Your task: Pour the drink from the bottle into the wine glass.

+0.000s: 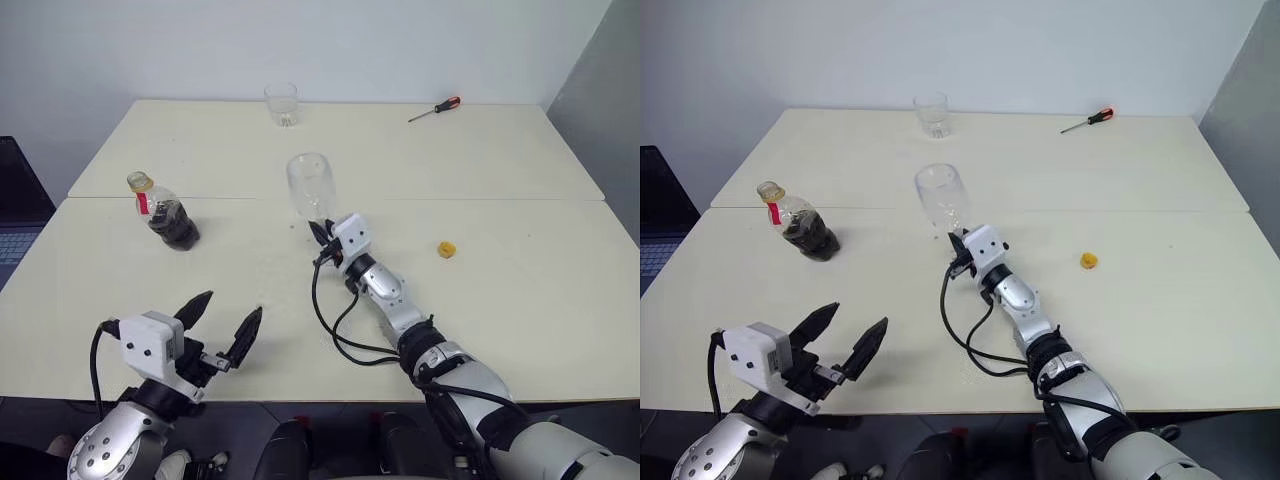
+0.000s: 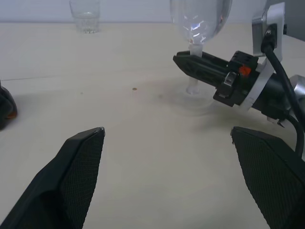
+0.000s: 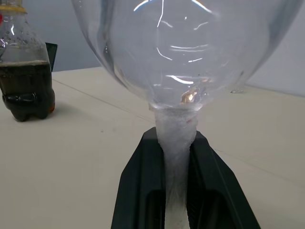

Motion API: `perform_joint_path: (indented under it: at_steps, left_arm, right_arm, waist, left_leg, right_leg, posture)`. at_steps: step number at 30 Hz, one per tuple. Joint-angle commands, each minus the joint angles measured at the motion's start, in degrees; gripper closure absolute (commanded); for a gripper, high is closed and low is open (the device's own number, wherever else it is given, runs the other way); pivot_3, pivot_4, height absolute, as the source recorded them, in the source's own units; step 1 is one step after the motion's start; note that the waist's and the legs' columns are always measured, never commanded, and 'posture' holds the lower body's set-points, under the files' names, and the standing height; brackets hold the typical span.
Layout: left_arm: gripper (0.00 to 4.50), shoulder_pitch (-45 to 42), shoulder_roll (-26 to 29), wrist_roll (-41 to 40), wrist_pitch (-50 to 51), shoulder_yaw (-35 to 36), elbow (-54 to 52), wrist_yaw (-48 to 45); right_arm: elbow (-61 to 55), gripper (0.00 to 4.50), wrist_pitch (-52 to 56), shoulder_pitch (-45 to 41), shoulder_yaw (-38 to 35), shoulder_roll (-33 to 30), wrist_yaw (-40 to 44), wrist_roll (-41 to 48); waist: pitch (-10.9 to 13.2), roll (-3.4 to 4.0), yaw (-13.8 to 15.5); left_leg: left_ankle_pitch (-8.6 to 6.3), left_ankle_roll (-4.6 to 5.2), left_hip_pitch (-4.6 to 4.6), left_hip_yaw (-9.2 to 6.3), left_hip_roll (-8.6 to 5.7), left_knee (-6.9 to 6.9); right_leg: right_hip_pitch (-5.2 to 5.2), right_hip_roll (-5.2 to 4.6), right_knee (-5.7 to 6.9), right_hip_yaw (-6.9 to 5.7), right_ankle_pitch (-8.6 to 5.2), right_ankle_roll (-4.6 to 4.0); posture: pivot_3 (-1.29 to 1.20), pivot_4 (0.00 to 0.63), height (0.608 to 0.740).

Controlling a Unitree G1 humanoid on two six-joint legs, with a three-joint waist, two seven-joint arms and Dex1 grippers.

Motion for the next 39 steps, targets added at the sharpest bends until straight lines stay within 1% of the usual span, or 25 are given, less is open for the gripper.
perform_joint_path:
  at_steps: [1, 7, 9, 11, 15, 16, 19, 25, 27, 31, 35, 37, 39]
  left_arm:
    - [0.00, -0.3, -0.2, 0.0, -1.2, -0.5, -1.5, 0.4]
    - [0.00, -1.3, 0.2, 0.1, -0.7, -1.0, -1.2, 0.3]
    - [0.00, -2.1, 0.3, 0.2, -0.4, -1.2, -1.0, 0.5]
    - [0.00, -2.6, 0.4, 0.4, -0.5, -1.4, -0.5, 0.4]
    - [0.00, -2.4, 0.1, 0.8, -1.9, -1.5, 1.0, -0.8]
    - [0.00, -2.4, 0.1, 0.9, -2.3, -1.5, 1.5, -1.1]
    - [0.00, -2.3, 0.1, 1.1, -4.3, -1.2, 3.7, -2.4]
    - [0.00, -2.5, -0.1, 1.7, -7.3, -1.6, 6.8, -4.1]
    - [0.00, -2.3, -0.1, 1.8, -8.5, -1.5, 8.0, -4.9]
    - [0.00, -2.1, -0.1, 2.0, -10.1, -1.6, 9.7, -6.0]
    - [0.00, -2.4, -0.2, 2.4, -11.2, -2.1, 11.1, -6.6]
    - [0.00, -2.4, -0.3, 2.6, -11.9, -2.3, 11.8, -7.0]
    - [0.00, -2.3, -0.4, 2.7, -12.3, -2.5, 12.1, -7.1]
  right_arm:
    - [0.7, 4.27, -2.1, -1.8, -0.6, 8.5, 0.6, 0.8]
    - [2.0, 4.27, -2.6, -1.6, -0.1, 8.1, 0.4, 0.1]
    - [2.0, 3.54, -2.6, -1.4, -0.1, 7.8, 0.4, 0.0]
    - [2.0, 2.96, -2.6, -1.3, -0.3, 7.5, 0.5, 0.1]
    - [1.6, 1.53, -2.5, -1.0, -0.5, 6.9, 0.8, 0.3]
    - [1.3, 1.24, -2.5, -0.9, -0.5, 6.7, 0.9, 0.4]
    - [-0.2, 0.07, -2.5, -0.2, -0.5, 5.9, 1.6, 0.6]
    - [-4.9, 0.02, -1.3, 2.4, 0.2, 3.8, 4.6, 0.9]
    - [-8.1, 0.02, 0.4, 3.9, 0.5, 2.6, 6.6, 1.4]
    - [-17.8, 0.02, 5.0, 8.8, 1.2, -0.9, 10.8, 2.1]
    - [-32.2, 0.02, 12.7, 16.9, 1.1, -6.3, 13.6, 2.4]
    - [-40.4, 0.02, 17.5, 21.0, 0.5, -10.1, 15.0, 3.3]
    - [-46.1, 0.02, 21.2, 23.5, 0.2, -12.8, 15.8, 4.1]
  waist:
    - [0.0, 0.00, 0.0]
    - [0.0, 0.00, -0.1]
    - [0.0, 0.00, 0.0]
    - [0.0, 0.00, 0.0]
    - [0.0, 0.00, -0.1]
    - [0.0, 0.00, -0.1]
    - [0.0, 0.00, -0.1]
    - [0.0, 0.00, -0.1]
    - [0.0, -0.01, -0.1]
    - [0.0, -0.01, 0.0]
    - [0.0, -0.01, 0.6]
    - [0.0, -0.03, 0.7]
    - [0.0, -0.03, 0.7]
  left_leg:
    - [0.00, 0.00, 0.00, 0.00, 0.00, 0.00]
    - [0.00, 0.00, 0.01, -0.01, 0.00, 0.00]
    - [0.00, 0.00, 0.01, -0.02, 0.00, 0.00]
    - [0.00, 0.00, 0.01, -0.02, 0.00, 0.00]
    - [0.00, 0.00, 0.02, 0.00, 0.00, 0.00]
    - [0.00, 0.00, 0.02, 0.00, 0.00, 0.00]
    - [0.00, 0.00, 0.02, -0.02, 0.00, 0.00]
    - [0.00, 0.00, 0.02, -0.02, 0.00, 0.00]
    - [0.00, 0.00, 0.02, -0.03, 0.00, 0.00]
    - [0.00, 0.00, 0.01, -0.03, 0.01, 0.00]
    - [0.00, 0.00, 0.02, -0.06, -0.01, 0.03]
    - [0.00, 0.00, 0.01, -0.05, -0.03, 0.06]
    - [-0.01, 0.01, 0.02, -0.05, -0.03, 0.05]
  right_leg:
    - [0.00, 0.00, 0.00, 0.00, 0.00, 0.00]
    - [0.00, 0.00, 0.01, 0.01, 0.00, 0.00]
    - [0.00, 0.00, 0.01, 0.00, 0.00, 0.00]
    - [0.00, 0.00, 0.02, 0.00, 0.00, 0.00]
    - [0.00, 0.00, 0.03, 0.02, 0.00, 0.00]
    - [0.00, 0.00, 0.03, 0.02, 0.00, 0.00]
    - [0.00, 0.00, 0.04, 0.00, 0.00, 0.00]
    - [0.01, 0.00, 0.04, 0.00, 0.00, 0.00]
    - [0.01, 0.00, 0.04, 0.00, 0.00, 0.00]
    - [0.01, -0.01, 0.02, 0.00, 0.00, 0.00]
    - [0.05, -0.03, 0.02, -0.02, 0.00, 0.00]
    - [0.07, -0.03, 0.00, -0.01, 0.00, 0.01]
    - [0.08, -0.04, -0.01, 0.00, 0.00, 0.01]
  posture:
    - [0.00, 0.150, 0.740]
    - [0.00, 0.150, 0.740]
    - [0.00, 0.150, 0.740]
    - [0.00, 0.150, 0.740]
    - [0.00, 0.150, 0.740]
    - [0.00, 0.150, 0.740]
    - [0.00, 0.150, 0.740]
    - [0.00, 0.150, 0.740]
    - [0.00, 0.150, 0.740]
    - [0.00, 0.150, 0.740]
    - [0.00, 0.150, 0.740]
    - [0.00, 0.150, 0.740]
    - [0.00, 0.150, 0.740]
